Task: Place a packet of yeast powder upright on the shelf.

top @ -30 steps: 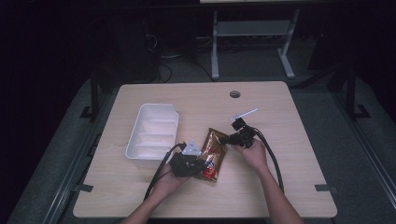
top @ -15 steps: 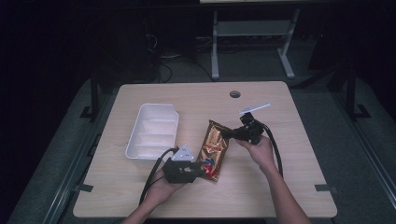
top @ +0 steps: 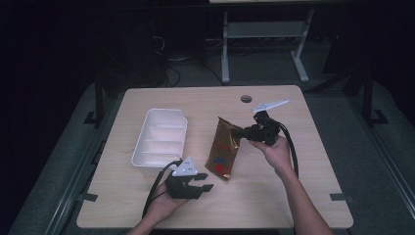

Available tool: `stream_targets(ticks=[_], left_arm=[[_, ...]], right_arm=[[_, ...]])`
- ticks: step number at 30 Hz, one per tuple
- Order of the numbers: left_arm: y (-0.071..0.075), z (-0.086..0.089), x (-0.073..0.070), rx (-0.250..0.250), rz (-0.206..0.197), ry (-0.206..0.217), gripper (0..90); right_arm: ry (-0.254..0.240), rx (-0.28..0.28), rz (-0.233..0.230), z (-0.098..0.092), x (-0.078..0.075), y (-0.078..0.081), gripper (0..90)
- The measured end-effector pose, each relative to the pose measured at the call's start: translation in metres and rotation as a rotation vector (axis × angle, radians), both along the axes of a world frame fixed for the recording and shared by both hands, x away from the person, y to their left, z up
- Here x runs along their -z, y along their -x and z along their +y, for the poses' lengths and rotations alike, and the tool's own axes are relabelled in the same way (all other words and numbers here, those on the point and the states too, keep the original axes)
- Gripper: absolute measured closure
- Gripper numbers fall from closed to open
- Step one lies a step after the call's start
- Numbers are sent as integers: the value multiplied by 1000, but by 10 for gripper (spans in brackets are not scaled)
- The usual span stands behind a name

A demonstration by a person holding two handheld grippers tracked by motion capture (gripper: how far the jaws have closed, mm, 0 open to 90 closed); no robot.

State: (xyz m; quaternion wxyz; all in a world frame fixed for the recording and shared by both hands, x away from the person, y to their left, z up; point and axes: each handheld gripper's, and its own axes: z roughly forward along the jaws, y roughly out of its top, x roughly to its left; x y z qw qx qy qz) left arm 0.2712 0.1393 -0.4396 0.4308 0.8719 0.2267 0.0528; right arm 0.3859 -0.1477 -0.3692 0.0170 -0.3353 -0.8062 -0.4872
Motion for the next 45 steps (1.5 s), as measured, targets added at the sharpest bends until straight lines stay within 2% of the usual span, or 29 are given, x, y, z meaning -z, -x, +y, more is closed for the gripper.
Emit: stream_targets(ticks=[7, 10, 15, 22, 29, 39, 45], left_arm=[[5, 5, 4, 8, -12, 3, 497], [7, 6, 6, 18, -8, -4, 473], [8, 7, 6, 22, -16, 10, 431], [10, 4, 8, 46, -28, -1, 379], [14, 2, 9, 65, -39, 6, 345], [15, 0, 10, 70, -42, 7, 307], [17, -2, 11, 83, -44, -5, 286]], right_arm=[[-2, -1, -31, 1, -15, 0, 893], [0, 0, -30, 1, -21, -2, 893], [5, -1, -41, 3, -29, -5, 893], [7, -1, -59, 7, -43, -9, 892], [7, -3, -80, 13, -58, -12, 892], [-13, -23, -93, 27, -74, -18, 892], [-25, -51, -110, 42, -86, -22, 892]])
